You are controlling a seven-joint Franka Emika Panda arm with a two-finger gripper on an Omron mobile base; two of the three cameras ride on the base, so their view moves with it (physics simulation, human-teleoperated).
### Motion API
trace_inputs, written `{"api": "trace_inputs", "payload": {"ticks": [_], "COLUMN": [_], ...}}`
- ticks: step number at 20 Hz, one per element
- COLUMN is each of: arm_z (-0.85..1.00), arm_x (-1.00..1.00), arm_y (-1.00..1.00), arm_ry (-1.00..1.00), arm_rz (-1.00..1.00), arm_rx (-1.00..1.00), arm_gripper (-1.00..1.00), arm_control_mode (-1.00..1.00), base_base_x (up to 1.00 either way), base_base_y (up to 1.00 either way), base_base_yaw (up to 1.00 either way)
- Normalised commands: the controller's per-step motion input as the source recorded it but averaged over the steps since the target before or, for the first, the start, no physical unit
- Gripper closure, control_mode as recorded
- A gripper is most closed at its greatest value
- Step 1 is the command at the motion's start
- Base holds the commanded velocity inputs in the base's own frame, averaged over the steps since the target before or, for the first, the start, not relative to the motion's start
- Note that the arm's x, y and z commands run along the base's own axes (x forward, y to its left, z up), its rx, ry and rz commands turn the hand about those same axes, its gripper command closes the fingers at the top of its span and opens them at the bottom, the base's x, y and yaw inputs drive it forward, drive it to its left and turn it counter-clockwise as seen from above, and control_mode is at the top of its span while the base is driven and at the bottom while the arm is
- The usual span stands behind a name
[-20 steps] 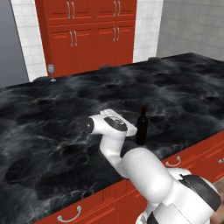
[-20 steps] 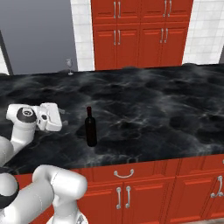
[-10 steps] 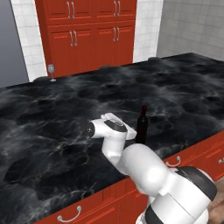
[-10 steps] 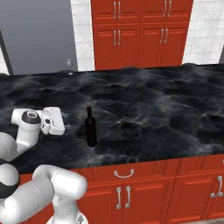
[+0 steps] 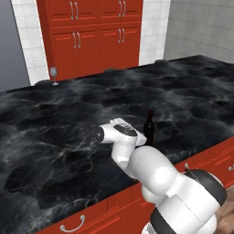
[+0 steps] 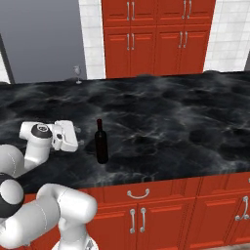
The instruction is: There is a wine glass and glass cup on the dining counter. Place the wine bottle next to the wine glass and the juice bottle next to the glass cup.
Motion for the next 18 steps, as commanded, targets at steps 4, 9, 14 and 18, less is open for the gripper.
{"api": "trace_inputs", "payload": {"ticks": [4, 9, 14, 18], "arm_z": [0.0, -0.03, -0.1, -0.21], "arm_x": [-0.04, -0.01, 0.0, 0.12], "arm_y": [-0.18, -0.2, -0.15, -0.07], "arm_ry": [0.09, 0.09, 0.02, 0.0], "arm_rz": [0.0, 0.0, 0.0, 0.0], "arm_rx": [0.01, 0.0, 0.0, 0.0], "arm_gripper": [-1.0, -1.0, -1.0, -1.0], "arm_control_mode": [-1.0, -1.0, -1.0, -1.0], "base_base_x": [0.0, 0.0, 0.0, 0.0], "base_base_y": [0.0, 0.0, 0.0, 0.0], "base_base_yaw": [0.0, 0.0, 0.0, 0.0]}}
